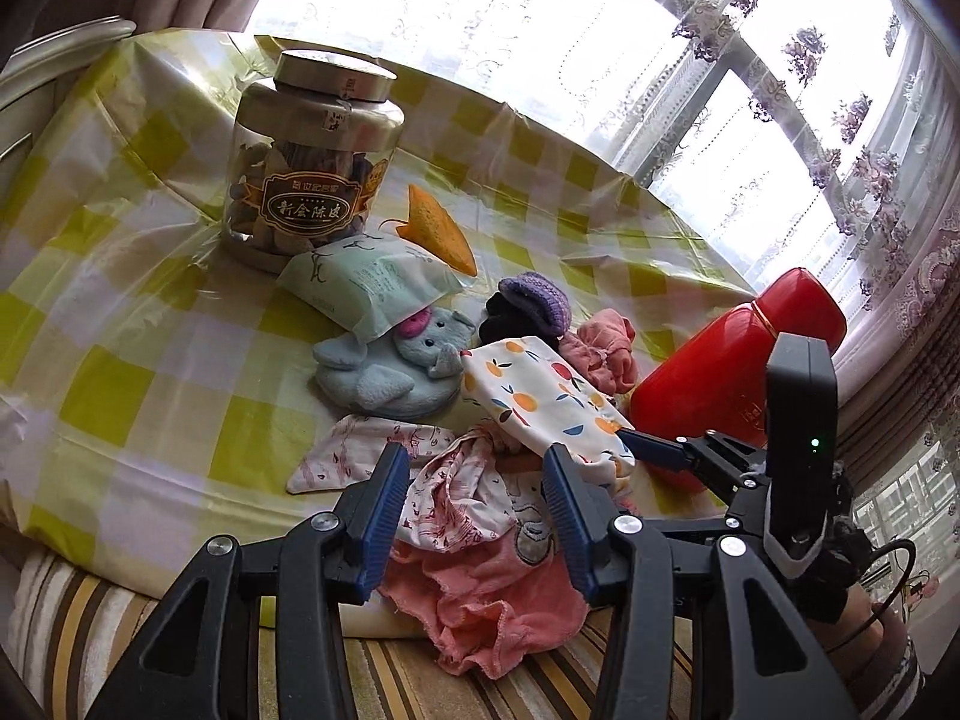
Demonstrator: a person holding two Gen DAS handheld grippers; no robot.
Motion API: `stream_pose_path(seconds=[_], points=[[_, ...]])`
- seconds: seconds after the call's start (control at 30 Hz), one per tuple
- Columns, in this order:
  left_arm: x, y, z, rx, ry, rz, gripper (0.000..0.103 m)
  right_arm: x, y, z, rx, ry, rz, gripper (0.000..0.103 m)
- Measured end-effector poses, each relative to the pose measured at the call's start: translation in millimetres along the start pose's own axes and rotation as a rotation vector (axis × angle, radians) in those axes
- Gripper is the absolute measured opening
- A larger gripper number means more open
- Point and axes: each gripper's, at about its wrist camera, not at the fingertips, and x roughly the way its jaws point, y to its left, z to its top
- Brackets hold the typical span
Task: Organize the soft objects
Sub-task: 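Grasp the fruit-print cloth with the right tool while the left tool grasps the orange mesh bag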
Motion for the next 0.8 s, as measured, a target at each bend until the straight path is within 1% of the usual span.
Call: stream_pose_path(seconds=[0.13,0.2,0.27,0.37,0.57,0.7,0.8], points=[[2,2,6,0.018,0.000,0.015,0.048,12,-9,7,0.045,-0.002,0.005,0.072],[6,3,10,0.032,0.005,0.022,0.048,17,-14,9,0.071,-0.005,0.003,0.070],[9,2,15,0.056,0.007,0.035,0.048,21,-18,11,0.092,-0.005,0.004,0.054],[15,2,26,0.091,0.005,0.050,0.048,26,-24,10,0.135,-0.011,0.011,0.047],[37,3,59,0.143,-0.022,0.108,0.048,25,-26,6,0.163,-0.051,0.006,0.045],[63,-5,82,0.170,-0.029,0.130,0.048,21,-29,2,0.189,-0.083,0.002,0.045],[88,-10,101,0.173,-0.023,0.141,0.048,14,-33,-1,0.218,-0.112,0.019,0.045]])
